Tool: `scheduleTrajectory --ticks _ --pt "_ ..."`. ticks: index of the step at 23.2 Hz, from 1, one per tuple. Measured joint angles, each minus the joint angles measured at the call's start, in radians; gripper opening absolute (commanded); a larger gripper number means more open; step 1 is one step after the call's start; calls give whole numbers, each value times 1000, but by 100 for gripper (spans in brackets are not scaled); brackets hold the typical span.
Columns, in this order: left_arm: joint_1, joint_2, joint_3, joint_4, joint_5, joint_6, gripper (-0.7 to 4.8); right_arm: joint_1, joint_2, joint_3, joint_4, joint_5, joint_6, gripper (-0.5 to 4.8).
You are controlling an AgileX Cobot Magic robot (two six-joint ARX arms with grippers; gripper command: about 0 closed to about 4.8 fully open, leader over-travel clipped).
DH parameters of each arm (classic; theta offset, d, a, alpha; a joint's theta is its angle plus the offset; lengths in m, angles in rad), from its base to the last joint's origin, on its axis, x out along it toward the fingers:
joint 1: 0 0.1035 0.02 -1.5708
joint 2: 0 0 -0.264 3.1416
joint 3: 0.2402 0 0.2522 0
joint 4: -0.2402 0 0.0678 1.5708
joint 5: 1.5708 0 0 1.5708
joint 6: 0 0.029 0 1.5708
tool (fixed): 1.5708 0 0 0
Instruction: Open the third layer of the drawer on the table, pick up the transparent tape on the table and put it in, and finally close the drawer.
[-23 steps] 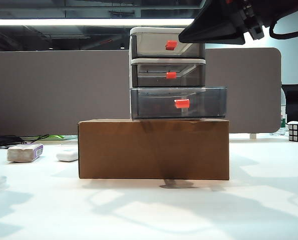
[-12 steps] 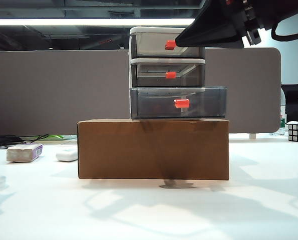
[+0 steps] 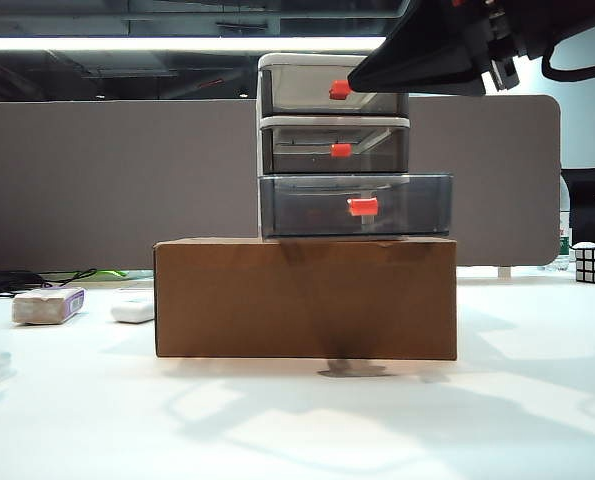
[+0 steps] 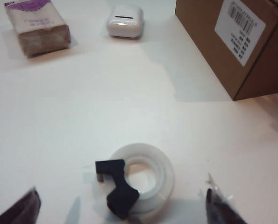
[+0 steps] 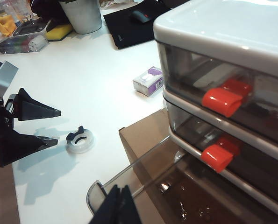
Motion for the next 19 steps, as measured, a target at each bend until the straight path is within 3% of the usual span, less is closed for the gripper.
scheduleTrajectory --ticks 5,16,19 --pt "-67 153 8 92 -16 14 462 0 0 0 0 0 0 -5" --pt "-69 554 58 331 -63 57 457 0 0 0 -3 -5 0 -5" --pt "-69 616 76 373 -63 59 430 0 0 0 -5 -6 0 -5"
